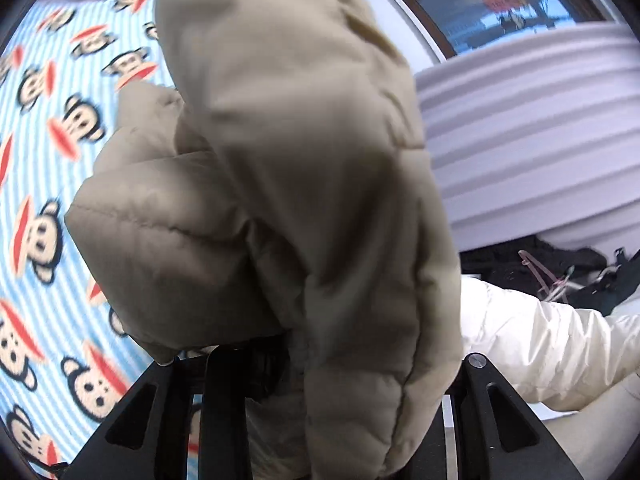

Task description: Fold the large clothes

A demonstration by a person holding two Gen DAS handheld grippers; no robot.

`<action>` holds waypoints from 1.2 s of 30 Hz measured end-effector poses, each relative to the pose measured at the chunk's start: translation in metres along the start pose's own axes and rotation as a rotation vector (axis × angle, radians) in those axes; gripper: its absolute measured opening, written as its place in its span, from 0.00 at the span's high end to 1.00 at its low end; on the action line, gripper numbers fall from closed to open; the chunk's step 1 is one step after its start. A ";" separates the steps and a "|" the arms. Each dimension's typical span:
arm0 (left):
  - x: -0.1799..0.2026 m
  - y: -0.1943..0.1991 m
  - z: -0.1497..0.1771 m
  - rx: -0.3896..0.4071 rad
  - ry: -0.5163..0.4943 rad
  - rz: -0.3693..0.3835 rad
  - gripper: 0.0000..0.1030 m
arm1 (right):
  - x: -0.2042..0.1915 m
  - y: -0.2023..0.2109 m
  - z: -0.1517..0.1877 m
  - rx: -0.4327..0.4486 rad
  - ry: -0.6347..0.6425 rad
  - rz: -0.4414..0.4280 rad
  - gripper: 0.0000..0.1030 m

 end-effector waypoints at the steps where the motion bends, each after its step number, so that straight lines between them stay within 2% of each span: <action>1: 0.007 -0.006 -0.005 -0.006 -0.011 -0.020 0.67 | 0.002 0.000 0.000 -0.006 -0.013 -0.017 0.87; 6: 0.024 -0.019 -0.015 -0.016 0.018 -0.049 0.67 | 0.008 0.008 -0.004 -0.081 -0.077 -0.088 0.87; 11: 0.028 -0.021 -0.022 -0.031 0.061 -0.091 0.67 | 0.014 0.061 0.004 -0.070 -0.001 -0.080 0.87; 15: 0.040 -0.031 -0.034 -0.050 0.070 -0.136 0.67 | 0.052 0.107 0.032 -0.062 -0.010 -0.085 0.86; 17: 0.041 -0.028 -0.026 -0.072 0.060 -0.159 0.67 | 0.080 0.119 0.051 -0.068 -0.033 -0.066 0.86; 19: 0.051 -0.038 -0.032 -0.097 0.045 -0.180 0.67 | 0.101 0.126 0.067 -0.068 -0.062 -0.056 0.86; 23: 0.065 -0.064 -0.048 -0.141 0.002 -0.172 0.66 | 0.128 0.126 0.084 -0.070 -0.146 -0.127 0.87; 24: 0.068 -0.073 -0.052 -0.154 -0.014 -0.167 0.63 | 0.131 0.123 0.083 -0.071 -0.162 -0.139 0.87; 25: 0.074 -0.082 -0.055 -0.162 -0.025 -0.154 0.53 | 0.132 0.120 0.082 -0.071 -0.176 -0.153 0.87; 27: 0.081 -0.101 -0.067 -0.166 -0.038 -0.111 0.42 | 0.136 0.115 0.080 -0.079 -0.198 -0.186 0.87; 29: 0.088 -0.118 -0.076 -0.167 -0.055 -0.071 0.39 | 0.138 0.114 0.079 -0.089 -0.217 -0.223 0.87; 31: 0.089 -0.136 -0.083 -0.175 -0.055 -0.061 0.39 | 0.142 0.120 0.078 -0.092 -0.226 -0.253 0.86; 32: 0.088 -0.146 -0.086 -0.182 -0.043 -0.051 0.36 | 0.145 0.125 0.078 -0.084 -0.227 -0.259 0.86; 33: 0.090 -0.153 -0.089 -0.187 -0.024 -0.028 0.27 | 0.150 0.133 0.078 -0.071 -0.226 -0.260 0.85; 34: 0.088 -0.162 -0.094 -0.189 -0.002 -0.015 0.24 | 0.156 0.142 0.078 -0.054 -0.226 -0.262 0.79; 35: 0.086 -0.170 -0.097 -0.196 0.014 -0.013 0.24 | 0.161 0.151 0.077 -0.038 -0.227 -0.268 0.51; 36: 0.084 -0.178 -0.099 -0.209 0.023 -0.015 0.24 | 0.167 0.161 0.078 -0.018 -0.231 -0.272 0.15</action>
Point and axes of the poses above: each gripper's, at about its wrist camera, not at the fingertips, and y roughly against the way its jaws point, x to its right, z to its underside, the point moved 8 cm from there along -y, roughly the way its jaws point, and after that the axes turned 10 degrees about -y, right-handed, at the moved point
